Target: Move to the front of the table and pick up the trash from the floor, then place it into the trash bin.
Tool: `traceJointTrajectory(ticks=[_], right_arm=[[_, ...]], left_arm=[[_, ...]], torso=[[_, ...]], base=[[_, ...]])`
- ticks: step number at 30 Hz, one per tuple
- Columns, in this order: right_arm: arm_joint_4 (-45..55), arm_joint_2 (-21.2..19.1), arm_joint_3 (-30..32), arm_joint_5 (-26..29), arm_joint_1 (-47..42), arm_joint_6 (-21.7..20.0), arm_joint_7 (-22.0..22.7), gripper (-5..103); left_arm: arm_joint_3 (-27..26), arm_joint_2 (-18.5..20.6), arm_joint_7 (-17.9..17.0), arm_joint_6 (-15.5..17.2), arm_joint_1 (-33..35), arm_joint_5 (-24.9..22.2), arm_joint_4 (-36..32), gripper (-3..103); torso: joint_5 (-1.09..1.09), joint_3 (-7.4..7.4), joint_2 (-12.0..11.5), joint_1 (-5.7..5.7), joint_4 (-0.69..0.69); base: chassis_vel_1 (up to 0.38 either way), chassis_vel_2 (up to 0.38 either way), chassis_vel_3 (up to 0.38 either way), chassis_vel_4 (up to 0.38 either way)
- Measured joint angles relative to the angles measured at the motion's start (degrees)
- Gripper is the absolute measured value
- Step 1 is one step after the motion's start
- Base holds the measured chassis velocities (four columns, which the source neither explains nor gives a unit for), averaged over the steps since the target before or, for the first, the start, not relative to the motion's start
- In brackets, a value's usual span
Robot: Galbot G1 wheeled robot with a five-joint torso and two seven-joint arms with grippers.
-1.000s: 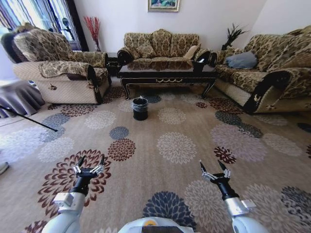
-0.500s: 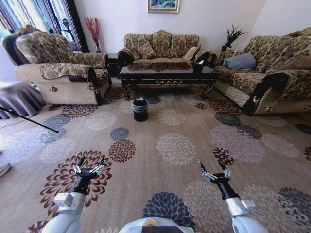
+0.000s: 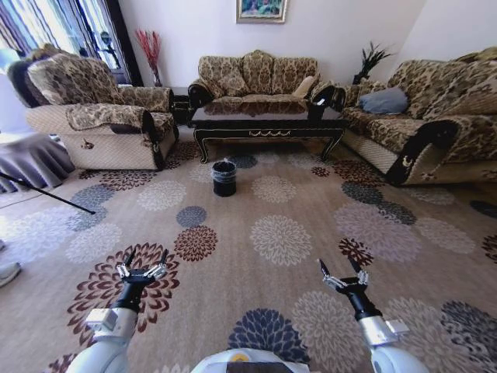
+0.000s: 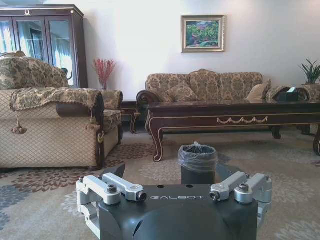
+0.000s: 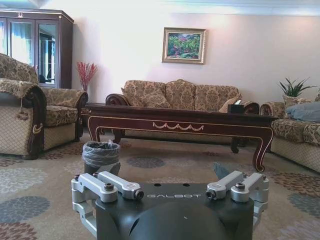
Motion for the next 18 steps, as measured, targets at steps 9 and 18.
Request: traceJointTrajectory(ticks=[9,18], right_arm=[[0.00,0.00,0.00,0.00,0.00,0.00,0.00,100],[0.00,0.00,0.00,0.00,0.00,0.00,0.00,100]], left_arm=[[0.00,0.00,0.00,0.00,0.00,0.00,0.00,100],[0.00,0.00,0.00,0.00,0.00,0.00,0.00,100]], torso=[[0.00,1.39,2.00,0.61,0.00],[0.00,2.86,4.28,1.40,0.00]], base=[[0.000,0.000,0.000,0.000],[0.000,0.000,0.000,0.000]])
